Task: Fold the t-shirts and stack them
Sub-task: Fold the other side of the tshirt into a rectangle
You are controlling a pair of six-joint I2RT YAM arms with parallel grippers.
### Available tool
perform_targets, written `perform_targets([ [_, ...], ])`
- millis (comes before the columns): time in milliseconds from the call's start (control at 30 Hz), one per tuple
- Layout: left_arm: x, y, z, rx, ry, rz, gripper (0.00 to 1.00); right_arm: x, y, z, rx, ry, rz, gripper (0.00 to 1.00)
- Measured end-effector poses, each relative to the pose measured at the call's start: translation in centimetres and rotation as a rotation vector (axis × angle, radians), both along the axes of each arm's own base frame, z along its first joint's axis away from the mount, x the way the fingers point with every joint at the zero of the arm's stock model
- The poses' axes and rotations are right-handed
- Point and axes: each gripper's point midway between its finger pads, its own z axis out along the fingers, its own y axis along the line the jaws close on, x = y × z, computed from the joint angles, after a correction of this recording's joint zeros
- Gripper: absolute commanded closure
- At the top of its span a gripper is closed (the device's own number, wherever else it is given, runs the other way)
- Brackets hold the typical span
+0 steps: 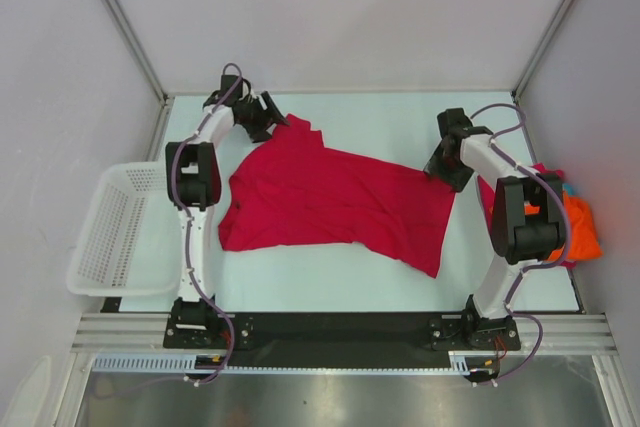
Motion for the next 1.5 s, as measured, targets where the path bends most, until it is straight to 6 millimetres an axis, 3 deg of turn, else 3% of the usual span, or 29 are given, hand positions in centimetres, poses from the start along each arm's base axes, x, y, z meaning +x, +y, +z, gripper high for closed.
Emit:
perform_targets([
  [167, -0.8, -3.0, 0.0, -0.057, -0.006, -0.070, 0.23, -0.4, -0.2, -0.4, -0.007, 0.012, -0.002, 0.36],
  [300, -1.0, -3.8, 0.0, -0.087, -0.008, -0.090, 0.28, -0.6, -0.2, -0.5, -0.009, 0.019, -0.002, 0.39],
  [400, -1.1, -3.9, -0.2, -0.092, -0.001, -0.087, 0.51, -0.6, -0.2, -0.5, -0.010, 0.019, 0.001, 0.58],
  [433, -1.3, -3.8, -0.5, -0.089, 0.006, -0.084, 0.66, -0.6, -0.2, -0.5, -0.011, 0.020, 0.004, 0.77],
  [500, -1.8, -3.8, -1.2, -0.093, 0.031, -0.081, 0.79, -0.5, -0.2, -0.5, -0.009, 0.019, 0.011, 0.96],
  [533, -2.1, -3.9, -1.6, -0.096, 0.045, -0.078, 0.96, -0.5, -0.1, -0.5, -0.007, 0.019, 0.016, 1.00],
  [567, -2.4, -3.9, -1.9, -0.104, 0.060, -0.076, 1.00, -0.6, -0.1, -0.6, -0.004, 0.019, 0.017, 1.00],
  [967, -4.3, -3.6, -1.9, -0.089, 0.097, -0.050, 1.00, -1.0, 0.0, -1.5, 0.001, 0.029, 0.028, 1.00],
  [1100, -4.7, -3.1, -1.8, -0.058, 0.104, -0.040, 1.00, -0.8, 0.0, -1.4, -0.001, 0.021, 0.032, 0.71],
  [1233, -5.0, -2.5, -1.5, -0.018, 0.105, -0.027, 1.00, 0.0, 0.1, -1.4, -0.003, 0.015, 0.044, 0.69],
  [1333, -5.0, -2.1, -0.5, 0.006, 0.086, -0.021, 1.00, 0.2, 0.2, -1.6, 0.000, 0.018, 0.046, 0.68],
  [1500, -4.6, -1.7, 3.3, 0.031, 0.008, -0.014, 1.00, 0.1, 0.4, -1.9, 0.010, 0.026, 0.054, 0.68],
])
